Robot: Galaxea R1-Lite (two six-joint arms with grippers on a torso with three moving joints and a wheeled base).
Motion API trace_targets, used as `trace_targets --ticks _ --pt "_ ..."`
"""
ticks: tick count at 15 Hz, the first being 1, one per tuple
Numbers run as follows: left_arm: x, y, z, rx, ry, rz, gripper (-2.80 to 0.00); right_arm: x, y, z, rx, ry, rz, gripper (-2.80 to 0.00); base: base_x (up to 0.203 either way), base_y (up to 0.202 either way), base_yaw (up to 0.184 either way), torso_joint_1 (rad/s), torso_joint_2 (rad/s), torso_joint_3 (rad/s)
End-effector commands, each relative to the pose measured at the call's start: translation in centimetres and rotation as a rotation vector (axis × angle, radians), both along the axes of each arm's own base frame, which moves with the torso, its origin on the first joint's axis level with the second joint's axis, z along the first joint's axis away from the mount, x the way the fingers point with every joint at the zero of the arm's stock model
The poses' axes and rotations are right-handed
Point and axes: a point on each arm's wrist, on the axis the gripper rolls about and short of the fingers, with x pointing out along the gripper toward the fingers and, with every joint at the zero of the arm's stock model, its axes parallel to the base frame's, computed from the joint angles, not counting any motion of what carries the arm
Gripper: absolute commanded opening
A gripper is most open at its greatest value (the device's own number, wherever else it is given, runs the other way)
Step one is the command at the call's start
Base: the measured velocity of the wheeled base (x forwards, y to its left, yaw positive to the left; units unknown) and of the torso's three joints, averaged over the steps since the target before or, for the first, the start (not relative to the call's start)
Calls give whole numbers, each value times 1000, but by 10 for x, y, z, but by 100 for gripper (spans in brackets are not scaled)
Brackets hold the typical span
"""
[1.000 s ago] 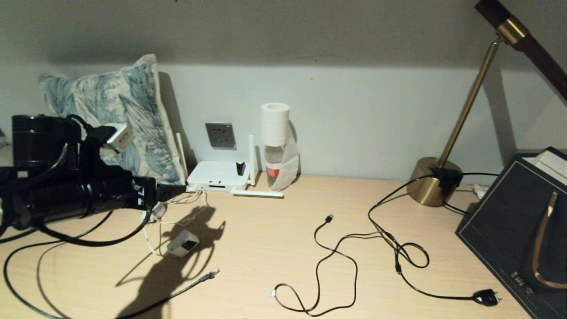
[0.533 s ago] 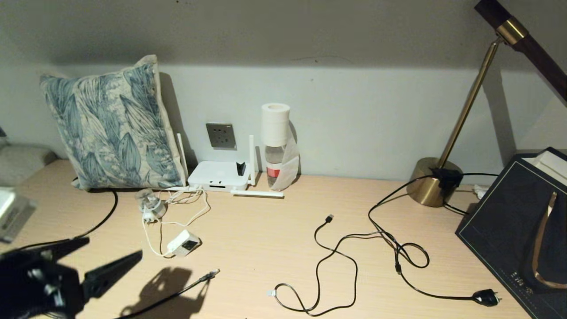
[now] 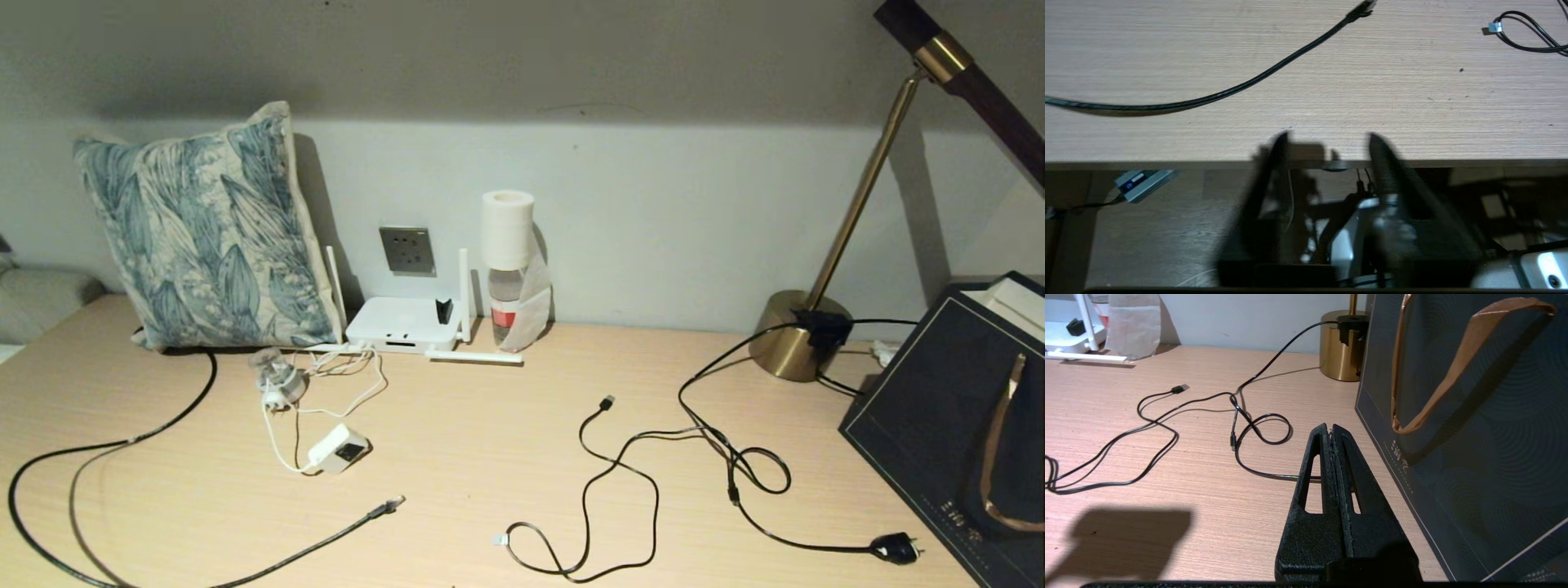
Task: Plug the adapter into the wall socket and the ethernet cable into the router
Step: Plug plug into socket
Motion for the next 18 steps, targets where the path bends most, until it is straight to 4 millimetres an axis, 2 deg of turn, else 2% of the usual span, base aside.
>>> trace_targets --ticks 1,3,5,18 --pt "-23 1 -3 7 -204 40 -280 2 0 -7 -1 25 0 -280 0 0 0 0 0 0" --pt "-37 1 -7 27 -347 32 -280 2 0 -7 -2 25 1 -280 0 0 0 0 0 0" --pt "-41 1 -9 60 -405 14 -280 2 0 -7 -2 25 0 -280 0 0 0 0 0 0" --pt "-40 1 -9 13 -392 65 -280 2 0 -7 -2 25 0 -280 0 0 0 0 0 0"
